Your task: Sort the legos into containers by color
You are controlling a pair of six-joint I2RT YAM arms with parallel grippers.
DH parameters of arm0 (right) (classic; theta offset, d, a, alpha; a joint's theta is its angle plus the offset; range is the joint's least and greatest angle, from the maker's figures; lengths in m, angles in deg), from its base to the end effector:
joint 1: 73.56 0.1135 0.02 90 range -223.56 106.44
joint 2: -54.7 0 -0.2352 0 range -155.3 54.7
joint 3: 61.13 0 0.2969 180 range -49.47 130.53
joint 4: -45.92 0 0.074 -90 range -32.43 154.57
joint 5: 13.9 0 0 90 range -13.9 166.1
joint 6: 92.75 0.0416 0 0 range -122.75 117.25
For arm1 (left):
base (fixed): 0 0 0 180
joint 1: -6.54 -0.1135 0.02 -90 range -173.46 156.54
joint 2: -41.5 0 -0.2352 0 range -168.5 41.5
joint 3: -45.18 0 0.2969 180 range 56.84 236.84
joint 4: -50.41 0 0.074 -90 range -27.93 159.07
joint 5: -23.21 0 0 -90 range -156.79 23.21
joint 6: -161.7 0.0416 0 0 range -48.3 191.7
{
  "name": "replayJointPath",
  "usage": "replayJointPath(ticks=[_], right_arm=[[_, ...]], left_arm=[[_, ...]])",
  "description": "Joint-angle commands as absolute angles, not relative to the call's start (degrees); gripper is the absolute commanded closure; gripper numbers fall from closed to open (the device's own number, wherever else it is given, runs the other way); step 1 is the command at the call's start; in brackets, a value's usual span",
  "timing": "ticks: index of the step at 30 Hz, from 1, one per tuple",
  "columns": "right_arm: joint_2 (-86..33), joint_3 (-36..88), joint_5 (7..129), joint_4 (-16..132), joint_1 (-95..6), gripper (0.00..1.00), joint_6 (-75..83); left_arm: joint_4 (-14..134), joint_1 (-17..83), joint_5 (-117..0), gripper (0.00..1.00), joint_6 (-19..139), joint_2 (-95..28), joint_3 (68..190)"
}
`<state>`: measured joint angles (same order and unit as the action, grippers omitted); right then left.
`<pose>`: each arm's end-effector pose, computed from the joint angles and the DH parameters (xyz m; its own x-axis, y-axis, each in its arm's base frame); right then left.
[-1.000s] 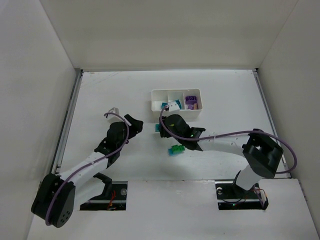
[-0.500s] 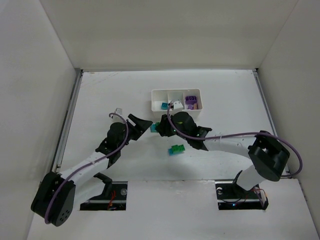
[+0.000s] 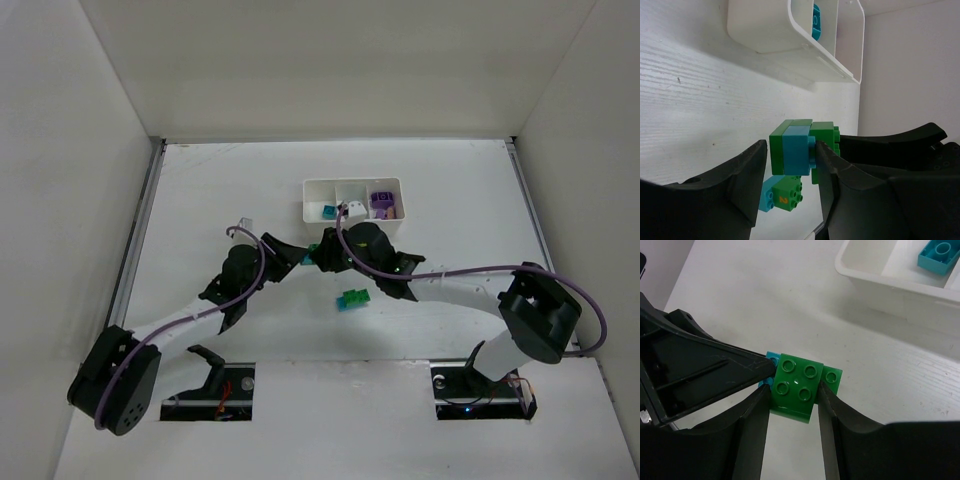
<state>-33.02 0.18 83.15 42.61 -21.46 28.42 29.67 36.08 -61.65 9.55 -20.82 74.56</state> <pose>0.2391 0.2988 0.1712 -0.5756 0.0968 -0.8120 -0.4860 0.7581 0.4349 0.2354 -0.1377 0.1359 -0.5874 -0.6793 -0.4399 0.1024 0.4768 -0.8730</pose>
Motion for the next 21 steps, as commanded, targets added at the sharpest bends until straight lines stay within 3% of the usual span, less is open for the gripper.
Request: replayJointPath(ticks=[1,8,21], right_arm=[[-31.4,-0.2,82.5,38.7,-21.7,0.71,29.1],[-31.2,-0.2,81.6,38.5,-21.7,0.70,29.4],[-26.7,-2.0,78.4,38.4,-26.1,0.70,30.6]], left_arm=[[25.0,36.6,-62.2,0.62,9.1,-21.9,74.4],[24.8,37.2,-62.8,0.80,9.0,-21.5,73.9],[25.4,35.7,-63.9,0.85,12.0,-18.4,71.2]])
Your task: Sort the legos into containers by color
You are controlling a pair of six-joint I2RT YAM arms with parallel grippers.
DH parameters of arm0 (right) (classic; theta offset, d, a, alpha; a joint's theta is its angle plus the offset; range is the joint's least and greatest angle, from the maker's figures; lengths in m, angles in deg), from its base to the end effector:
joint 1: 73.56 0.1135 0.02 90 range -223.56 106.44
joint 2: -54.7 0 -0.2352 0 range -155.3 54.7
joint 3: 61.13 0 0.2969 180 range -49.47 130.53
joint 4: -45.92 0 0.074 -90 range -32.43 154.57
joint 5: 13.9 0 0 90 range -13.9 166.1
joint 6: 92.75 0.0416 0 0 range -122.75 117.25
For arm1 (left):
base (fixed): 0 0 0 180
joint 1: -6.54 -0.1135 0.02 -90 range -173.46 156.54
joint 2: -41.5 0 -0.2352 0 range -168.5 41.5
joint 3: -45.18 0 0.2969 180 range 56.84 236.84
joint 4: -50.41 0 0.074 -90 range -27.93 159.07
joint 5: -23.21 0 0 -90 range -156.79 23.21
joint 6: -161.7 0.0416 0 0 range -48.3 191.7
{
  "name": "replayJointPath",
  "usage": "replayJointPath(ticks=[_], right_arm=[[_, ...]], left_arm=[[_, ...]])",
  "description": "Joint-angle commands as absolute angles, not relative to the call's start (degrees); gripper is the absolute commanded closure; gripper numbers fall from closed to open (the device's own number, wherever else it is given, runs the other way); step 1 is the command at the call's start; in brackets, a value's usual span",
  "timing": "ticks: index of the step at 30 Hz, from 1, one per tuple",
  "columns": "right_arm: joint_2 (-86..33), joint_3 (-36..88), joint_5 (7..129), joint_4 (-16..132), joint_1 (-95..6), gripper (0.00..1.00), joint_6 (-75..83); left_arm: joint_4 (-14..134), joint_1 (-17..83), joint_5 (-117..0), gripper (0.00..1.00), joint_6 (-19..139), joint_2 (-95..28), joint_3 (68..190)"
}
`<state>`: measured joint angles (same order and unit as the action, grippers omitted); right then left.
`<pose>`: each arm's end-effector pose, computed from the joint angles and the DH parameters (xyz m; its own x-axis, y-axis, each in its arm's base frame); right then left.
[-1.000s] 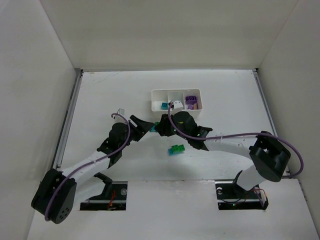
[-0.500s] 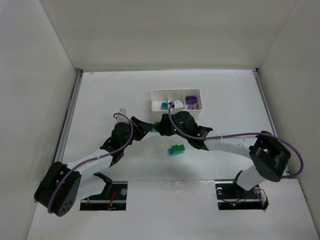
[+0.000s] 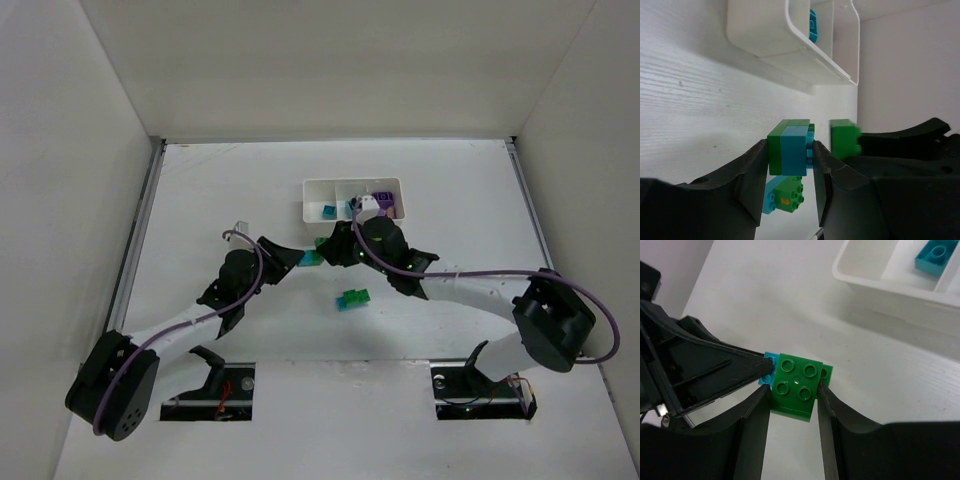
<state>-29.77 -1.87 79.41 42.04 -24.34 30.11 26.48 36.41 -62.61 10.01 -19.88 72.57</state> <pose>0.2458 0.2813 0.1791 -0.5907 0.1445 -0.7939 -0.4766 0.7314 0.4878 0.2302 -0.1357 0.1338 -0.5639 -0.6887 -0.4557 0.1317 0.4698 -0.8729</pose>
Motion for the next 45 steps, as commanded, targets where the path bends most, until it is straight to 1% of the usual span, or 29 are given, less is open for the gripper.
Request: replayJointPath(ticks=[1,8,16,20,24,28,31,40,45], right_arm=[[-26.1,-2.0,78.4,38.4,-26.5,0.70,30.6],[-25.2,0.4,78.3,39.7,-29.6,0.70,30.3],[-31.3,11.9,82.9,47.2,-30.4,0.70,26.4],[-32.2,14.9,83.6,49.8,-31.3,0.69,24.6],[-32.4,14.9,84.1,49.8,-32.1,0.69,24.0],[-34.3,13.5,87.3,48.3,-32.1,0.69,23.6],[-37.2,13.9,87.7,46.6,-32.2,0.70,24.2],[-49.2,23.9,87.4,46.1,-32.6,0.69,23.1],[-53.0,28.9,89.5,45.9,-34.2,0.68,22.6]], left_arm=[[25.5,35.5,-64.0,0.85,12.5,-18.0,71.0],[26.8,33.5,-63.4,0.85,14.7,-16.3,71.0],[29.4,30.1,-57.8,0.84,18.5,-14.2,73.8],[32.1,25.8,-53.9,0.84,18.3,-14.8,74.9],[32.3,20.5,-50.9,0.84,18.7,-16.8,75.1],[32.2,15.9,-48.9,0.84,18.7,-18.3,75.4],[32.3,16.2,-51.5,0.84,18.8,-19.1,74.9],[31.8,16.8,-53.5,0.84,19.8,-24.0,78.3],[31.7,17.7,-53.5,0.84,19.6,-22.6,78.1]])
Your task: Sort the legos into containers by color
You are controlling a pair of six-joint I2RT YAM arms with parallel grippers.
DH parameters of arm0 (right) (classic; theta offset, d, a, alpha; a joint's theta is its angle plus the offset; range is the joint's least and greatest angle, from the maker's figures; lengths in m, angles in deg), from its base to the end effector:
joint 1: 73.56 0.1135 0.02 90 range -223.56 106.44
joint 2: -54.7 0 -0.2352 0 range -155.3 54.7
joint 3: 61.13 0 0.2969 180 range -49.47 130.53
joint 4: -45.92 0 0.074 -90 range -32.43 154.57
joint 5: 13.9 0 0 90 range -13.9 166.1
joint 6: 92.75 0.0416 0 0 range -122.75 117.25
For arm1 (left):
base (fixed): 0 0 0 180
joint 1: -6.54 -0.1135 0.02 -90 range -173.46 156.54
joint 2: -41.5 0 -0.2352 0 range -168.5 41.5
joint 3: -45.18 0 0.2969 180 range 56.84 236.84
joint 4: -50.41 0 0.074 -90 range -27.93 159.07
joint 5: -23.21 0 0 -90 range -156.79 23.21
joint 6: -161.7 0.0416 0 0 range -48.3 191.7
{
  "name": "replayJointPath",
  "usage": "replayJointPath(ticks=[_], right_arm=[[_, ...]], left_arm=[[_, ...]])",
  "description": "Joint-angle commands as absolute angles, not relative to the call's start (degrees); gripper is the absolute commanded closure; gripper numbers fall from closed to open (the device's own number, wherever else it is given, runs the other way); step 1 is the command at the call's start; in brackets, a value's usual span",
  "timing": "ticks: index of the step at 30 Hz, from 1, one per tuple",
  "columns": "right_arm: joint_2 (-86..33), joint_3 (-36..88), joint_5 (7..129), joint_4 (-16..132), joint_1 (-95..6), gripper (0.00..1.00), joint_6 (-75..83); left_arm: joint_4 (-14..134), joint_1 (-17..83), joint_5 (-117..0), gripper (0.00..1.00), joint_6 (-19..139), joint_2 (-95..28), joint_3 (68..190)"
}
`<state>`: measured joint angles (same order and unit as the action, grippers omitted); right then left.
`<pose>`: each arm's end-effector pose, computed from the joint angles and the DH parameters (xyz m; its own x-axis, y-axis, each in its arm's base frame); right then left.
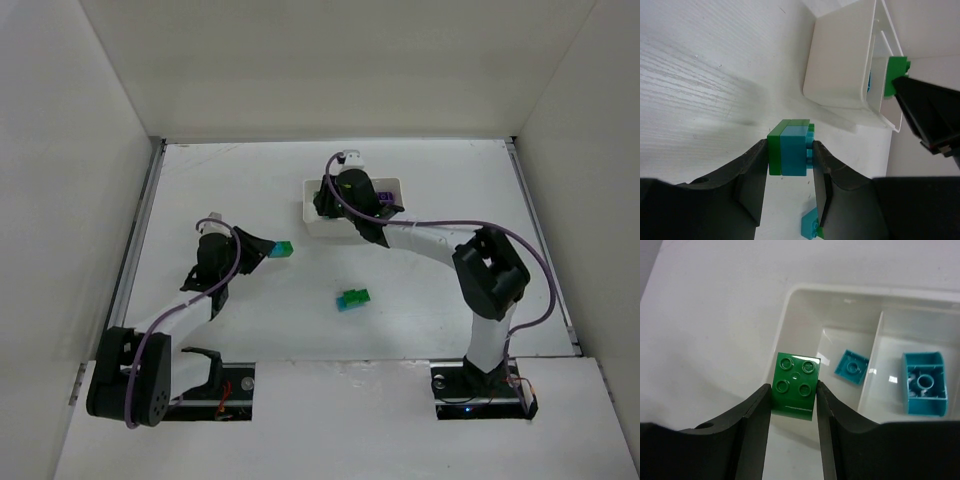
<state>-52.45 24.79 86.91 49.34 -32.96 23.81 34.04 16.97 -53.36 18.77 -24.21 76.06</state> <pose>0.3623 0.3003 0.1828 -0.5112 0.1403 -0.8479 -0.3144 0.8877 0.3364 0.2692 -0.0594 0.1221 -0.5011 -0.6969 -0.5131 -0.0117 0.5983 -0.8012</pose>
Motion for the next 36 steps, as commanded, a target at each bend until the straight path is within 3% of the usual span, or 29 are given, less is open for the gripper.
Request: replayJointPath(ticks=[1,3,8,10,14,18,19,21,25,31,36], right_arm=[[-53.6,29.5,90.2,45.9,-34.2,0.67,22.6],[-54.5,30.5,90.9,46.5,-34.1,0.63,22.6],[-54.2,31.1,92.5,47.6,-33.9,0.34,22.0],[-51.8,30.3,93.1,47.6,-33.9,0.27,21.7],[-43.7,25.0,92.0,47.0,-33.5,0.30,20.6],[-33.3,13.8,85.9,46.9,-29.6,0.53,20.1],[-25.9,4.5,82.5,46.6,-25.7,0.57,20.9],[-23.7,2.2,81.3,46.6,-24.5,0.56,21.0],[-17.5,-4.6,75.0,44.9,-19.9,0.38,17.8],[-12.2,-9.3,72.5,43.3,-16.6,0.31,13.1],[-10.6,-13.2,72.7,43.4,-16.5,0.29,12.6]], left_arm=[[31.8,17.9,-53.5,0.84,19.7,-21.9,78.1],[32.1,18.4,-53.3,0.84,19.8,-20.6,78.1],[33.5,19.9,-52.8,0.84,18.9,-17.2,77.9],[34.6,20.7,-52.8,0.84,18.3,-15.5,77.8],[37.2,21.5,-52.3,0.84,16.2,-13.3,78.4],[39.3,21.6,-49.2,0.84,14.1,-12.9,79.0],[40.4,22.7,-48.8,0.84,13.4,-12.1,79.0],[40.7,23.1,-48.8,0.84,12.9,-11.8,79.0],[41.2,24.9,-46.5,0.84,12.3,-11.7,80.0],[49.7,25.9,-36.0,0.85,10.8,-12.7,81.9],[59.3,27.8,-35.0,0.86,11.4,-8.3,79.0]])
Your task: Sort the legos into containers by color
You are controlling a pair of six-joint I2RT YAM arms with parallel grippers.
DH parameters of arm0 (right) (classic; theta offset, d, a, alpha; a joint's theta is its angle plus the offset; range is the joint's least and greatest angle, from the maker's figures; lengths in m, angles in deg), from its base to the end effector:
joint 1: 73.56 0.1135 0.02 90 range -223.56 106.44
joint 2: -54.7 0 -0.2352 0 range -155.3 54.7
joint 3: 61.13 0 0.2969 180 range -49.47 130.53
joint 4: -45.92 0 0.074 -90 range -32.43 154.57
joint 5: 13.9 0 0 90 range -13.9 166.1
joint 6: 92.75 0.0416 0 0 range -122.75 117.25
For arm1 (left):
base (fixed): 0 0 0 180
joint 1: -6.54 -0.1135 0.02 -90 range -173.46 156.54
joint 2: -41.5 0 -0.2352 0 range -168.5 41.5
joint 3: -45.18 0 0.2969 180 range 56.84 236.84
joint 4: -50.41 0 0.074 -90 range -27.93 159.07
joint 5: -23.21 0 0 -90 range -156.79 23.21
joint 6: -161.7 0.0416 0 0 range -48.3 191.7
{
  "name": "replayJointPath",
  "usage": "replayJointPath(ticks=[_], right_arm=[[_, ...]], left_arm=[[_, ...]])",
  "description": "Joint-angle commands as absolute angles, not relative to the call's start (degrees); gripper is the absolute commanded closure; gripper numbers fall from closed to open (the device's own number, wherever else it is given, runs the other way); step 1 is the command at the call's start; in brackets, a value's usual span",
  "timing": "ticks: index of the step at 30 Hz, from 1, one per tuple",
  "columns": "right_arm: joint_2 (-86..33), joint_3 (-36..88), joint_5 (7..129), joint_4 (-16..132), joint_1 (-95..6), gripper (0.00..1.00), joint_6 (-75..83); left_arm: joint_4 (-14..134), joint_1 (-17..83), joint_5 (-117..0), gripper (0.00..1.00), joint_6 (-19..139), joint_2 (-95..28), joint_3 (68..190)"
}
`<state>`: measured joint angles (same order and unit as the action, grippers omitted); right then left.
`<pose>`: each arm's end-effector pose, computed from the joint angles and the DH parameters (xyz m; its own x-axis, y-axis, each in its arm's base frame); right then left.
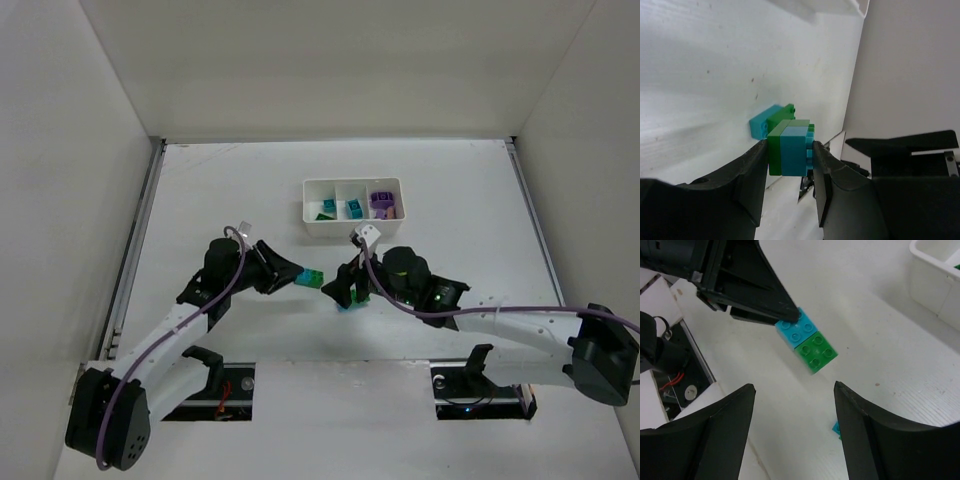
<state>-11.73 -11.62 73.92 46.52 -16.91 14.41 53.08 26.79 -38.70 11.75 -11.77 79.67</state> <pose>0.1747 0.2683 0.2079 -0.4103 -0.0871 -0.9078 -0.7678 0.5701 0.2923 0.2404 -0.1096 0.1659 -0.7920 -0.5218 -0.3170 0.0618 0.4481 -0.8919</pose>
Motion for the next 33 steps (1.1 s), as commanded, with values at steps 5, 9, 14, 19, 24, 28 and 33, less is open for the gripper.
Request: replayJointPath(ticks=[5,9,14,19,24,28,33], right_arm=[[-11.8,-12.6,71.0,44.4,-15.6,0.26,12.1],[-12.5,-11.9,69.9,46.8,-15.1,0.23,11.6],[-11.8,-12.0,64.3,47.0,-13.5,0.22,11.8],[-14.7,-11.2,66.4,48.4,-13.5,0.26,11.7],[-16.0,-10.6,66.7,48.6,-13.1,0.31,11.5],[-16.2,-10.4,67.2,48.3,-13.1,0.43,11.6],[-16.8,-10.3,67.1,47.9,-13.1,0.52,12.0]], left_arm=[[60.0,28.5,-30.7,0.86,10.4,-6.0,77.3],[59.4,29.5,-28.0,0.86,10.2,-6.0,77.4],[59.2,29.3,-27.3,0.86,10.5,-6.7,77.0],[58.1,30.4,-26.4,0.86,10.9,-7.5,77.2],[57.4,30.5,-26.1,0.86,11.1,-8.2,77.1],[56.9,30.8,-25.8,0.86,10.8,-8.5,77.1],[56.8,31.2,-25.7,0.86,11.0,-8.9,77.1]])
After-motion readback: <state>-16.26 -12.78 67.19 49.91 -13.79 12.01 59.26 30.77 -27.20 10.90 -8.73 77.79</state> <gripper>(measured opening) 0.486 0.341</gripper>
